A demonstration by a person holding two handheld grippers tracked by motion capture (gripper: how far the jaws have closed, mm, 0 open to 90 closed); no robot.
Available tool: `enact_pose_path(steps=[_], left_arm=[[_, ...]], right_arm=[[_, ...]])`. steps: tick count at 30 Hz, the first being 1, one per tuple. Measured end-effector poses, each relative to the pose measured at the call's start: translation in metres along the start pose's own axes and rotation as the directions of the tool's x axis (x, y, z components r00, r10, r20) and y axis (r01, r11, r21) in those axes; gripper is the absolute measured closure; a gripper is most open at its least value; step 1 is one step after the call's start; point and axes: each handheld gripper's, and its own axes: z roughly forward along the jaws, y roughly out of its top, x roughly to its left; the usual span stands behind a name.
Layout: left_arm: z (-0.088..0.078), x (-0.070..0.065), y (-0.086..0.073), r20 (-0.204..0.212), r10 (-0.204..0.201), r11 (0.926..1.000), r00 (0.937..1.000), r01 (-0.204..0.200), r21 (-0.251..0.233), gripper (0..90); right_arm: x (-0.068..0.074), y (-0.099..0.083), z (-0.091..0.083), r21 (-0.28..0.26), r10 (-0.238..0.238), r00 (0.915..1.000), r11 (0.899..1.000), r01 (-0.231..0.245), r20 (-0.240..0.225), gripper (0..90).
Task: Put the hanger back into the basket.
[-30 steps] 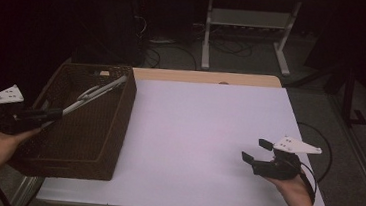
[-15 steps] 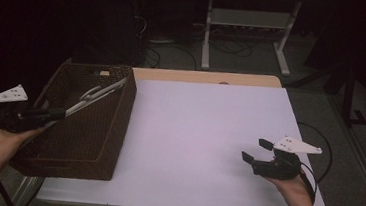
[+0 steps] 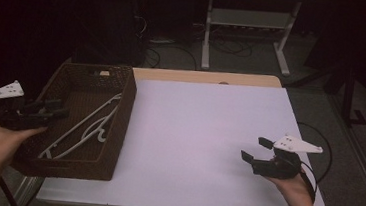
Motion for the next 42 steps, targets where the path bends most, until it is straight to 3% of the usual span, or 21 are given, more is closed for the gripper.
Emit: enact_pose_path(steps=[4,10,19,25,30,34,42], left_arm=[[0.006,-0.013,0.007,0.035,-0.003,0.9998,0.9994,0.004,-0.021,29.7],[0.018,-0.04,0.017,0.069,0.027,0.9974,0.9973,-0.022,-0.068,17.8],[0.047,-0.074,0.024,0.135,0.064,0.9915,0.9888,-0.048,-0.121,11.3],[0.066,-0.093,0.023,0.169,0.065,0.986,0.9835,-0.037,-0.163,7.1],[0.078,-0.104,0.023,0.196,0.069,0.9811,0.9781,-0.031,-0.191,5.6],[0.089,-0.111,0.019,0.21,0.07,0.9814,0.9753,-0.03,-0.19,3.2],[0.102,-0.117,0.01,0.199,0.075,0.9715,0.9772,-0.026,-0.236,1.2]], right_arm=[[0.003,0.007,-0.001,-0.025,0.005,0.9998,1.0,-0.005,-0.021,16.7],[0.005,0.021,-0.003,-0.078,-0.002,0.9994,0.997,0.0,-0.036,13.5],[0.009,0.041,-0.005,-0.132,-0.029,0.9978,0.991,0.021,-0.059,8.1],[0.015,0.053,-0.002,-0.165,-0.046,0.996,0.986,0.033,-0.076,2.4],[0.018,0.062,0.001,-0.195,-0.041,0.995,0.98,0.023,-0.091,1.0],[0.022,0.069,0.003,-0.205,-0.052,0.9935,0.978,0.03,-0.101,0.3],[0.024,0.078,0.007,-0.232,-0.053,0.992,0.972,0.025,-0.115,0.0]])
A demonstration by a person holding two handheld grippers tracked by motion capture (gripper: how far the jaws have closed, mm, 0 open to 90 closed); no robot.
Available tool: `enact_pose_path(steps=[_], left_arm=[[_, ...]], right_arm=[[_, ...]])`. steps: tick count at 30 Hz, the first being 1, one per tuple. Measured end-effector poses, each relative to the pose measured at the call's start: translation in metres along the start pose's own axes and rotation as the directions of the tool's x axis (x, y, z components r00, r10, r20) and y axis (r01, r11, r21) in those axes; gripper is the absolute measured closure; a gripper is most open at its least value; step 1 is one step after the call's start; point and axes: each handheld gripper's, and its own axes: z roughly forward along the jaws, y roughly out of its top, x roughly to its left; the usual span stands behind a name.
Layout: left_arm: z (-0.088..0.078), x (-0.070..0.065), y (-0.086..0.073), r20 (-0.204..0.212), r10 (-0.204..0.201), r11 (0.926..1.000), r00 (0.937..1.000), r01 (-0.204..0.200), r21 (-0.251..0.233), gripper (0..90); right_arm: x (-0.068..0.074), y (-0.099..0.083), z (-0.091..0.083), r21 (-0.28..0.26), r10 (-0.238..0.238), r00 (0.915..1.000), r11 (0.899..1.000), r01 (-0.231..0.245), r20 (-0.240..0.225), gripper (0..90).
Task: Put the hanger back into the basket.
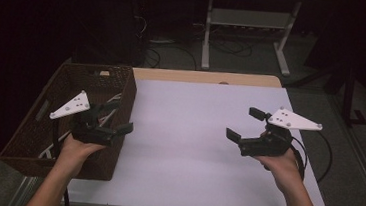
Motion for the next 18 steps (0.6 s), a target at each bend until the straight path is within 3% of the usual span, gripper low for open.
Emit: enact_pose_path(steps=[6,9,18], left_arm=[[0.0033,-0.0003,-0.007,-0.001,-0.009,0.9998,1.0,0.009,-0.019,0.0],[0.0021,-0.002,-0.0066,0.004,0.005,0.9996,1.0,-0.005,-0.029,0.0],[0.0007,-0.0013,-0.0076,0.015,-0.006,0.9997,0.9999,0.007,-0.025,0.0]], right_arm=[[0.001,0.0014,0.0024,-0.007,0.003,1.0,1.0,-0.003,-0.001,0.0],[0.0009,0.0013,0.0032,-0.006,-0.003,1.0,1.0,0.003,0.0,0.0],[0.0016,0.0007,0.0052,0.009,-0.013,0.9999,1.0,0.013,-0.01,0.0]])
